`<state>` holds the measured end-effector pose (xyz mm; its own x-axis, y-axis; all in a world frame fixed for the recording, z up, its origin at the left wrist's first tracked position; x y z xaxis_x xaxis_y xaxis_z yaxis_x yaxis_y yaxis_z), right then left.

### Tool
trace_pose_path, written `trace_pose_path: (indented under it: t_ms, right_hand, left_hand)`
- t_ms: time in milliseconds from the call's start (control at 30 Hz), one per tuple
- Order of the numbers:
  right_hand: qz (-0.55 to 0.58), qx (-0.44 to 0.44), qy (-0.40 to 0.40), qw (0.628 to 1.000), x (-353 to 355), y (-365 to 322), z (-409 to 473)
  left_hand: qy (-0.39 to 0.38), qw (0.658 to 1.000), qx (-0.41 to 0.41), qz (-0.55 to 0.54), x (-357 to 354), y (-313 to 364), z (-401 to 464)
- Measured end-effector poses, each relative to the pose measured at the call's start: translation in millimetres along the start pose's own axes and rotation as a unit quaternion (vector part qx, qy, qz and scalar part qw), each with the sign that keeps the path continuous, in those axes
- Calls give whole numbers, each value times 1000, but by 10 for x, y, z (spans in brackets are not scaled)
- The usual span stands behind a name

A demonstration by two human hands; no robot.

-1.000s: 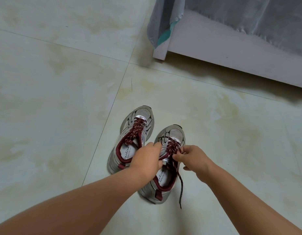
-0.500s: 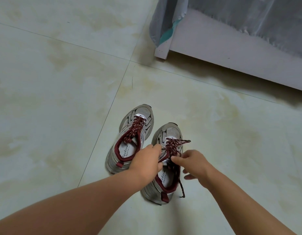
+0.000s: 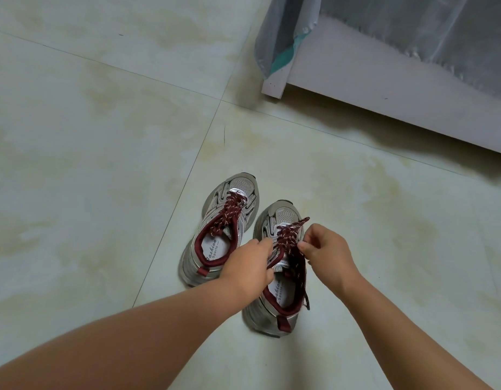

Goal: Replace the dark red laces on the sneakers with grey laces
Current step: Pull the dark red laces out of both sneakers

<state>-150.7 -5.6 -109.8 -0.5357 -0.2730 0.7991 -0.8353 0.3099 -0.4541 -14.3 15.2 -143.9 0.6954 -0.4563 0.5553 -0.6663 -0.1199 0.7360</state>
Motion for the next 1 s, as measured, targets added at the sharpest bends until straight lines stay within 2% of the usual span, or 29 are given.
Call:
trace_pose_path:
  t_ms: [67,167,200,233,300,367,400,433,500,600,667,733,800,867,900,933,1000]
  right_hand:
    - [-90,51,22,994,51,-98,-7]
    - [-288,136,84,944,128,-238,-76]
    - [-299,135,88,941,122,-224,-92]
    - [-280,110,72,951,99,-170,-97]
    - [-144,7,-22,989,41,-15,-100]
    - [0,-74,-139,987,-67,113,-154]
    - [56,-95,-170,979,-98,151,-177]
    - [88,-100,-175,976,-112,177,-174]
    - [75,-80,-124,986,-72,197,-113]
    - [-31,-53,57,996,144,200,-4]
    - [-20,-54,135,989,263,194,-9]
    - [10,-66,117,991,224,213,-19]
    - [46,-91,1,995,67,241,-34]
    - [98,-118,-135,979,-98,251,-109]
    - [115,-120,-157,973,-131,258,-123]
    - [120,-115,-142,976,-125,262,-107]
    - [109,-98,-41,988,-20,265,-48]
  left_hand:
    - [-2,1000,-3,6,11,-3,-6]
    - [-10,1000,-4,21,9,5,-15]
    - [-13,1000,-2,26,6,11,-17]
    - [-15,999,0,31,4,15,-14]
    - [-17,999,2,38,10,16,-12]
    - [-19,999,2,43,14,13,-15]
    - [-20,999,1,45,14,14,-17]
    - [-21,999,1,46,11,11,-19]
    - [-21,999,0,45,7,4,-26]
    - [-20,999,-1,44,3,-8,-26]
    - [-20,999,-2,45,-4,-14,-23]
    - [-19,999,-3,48,-7,-17,-19]
    - [-18,998,-3,52,-8,-21,-18]
    - [-19,998,-2,56,-8,-20,-22]
    - [-20,998,-2,58,-7,-19,-22]
    - [-20,998,-3,58,-7,-18,-24]
    - [-20,998,-3,57,-4,-14,-27]
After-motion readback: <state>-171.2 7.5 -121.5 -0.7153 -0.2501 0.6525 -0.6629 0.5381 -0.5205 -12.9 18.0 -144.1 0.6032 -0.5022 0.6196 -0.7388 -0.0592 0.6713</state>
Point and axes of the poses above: each hand's wrist, its own z-axis towards the middle knuckle, its own x-axis out of the back of the hand, y = z × x, the point moved 5 cm from there along z, towards the middle knuckle, and after that the axes turned 13 degrees about -z, right-handed, at the moved point
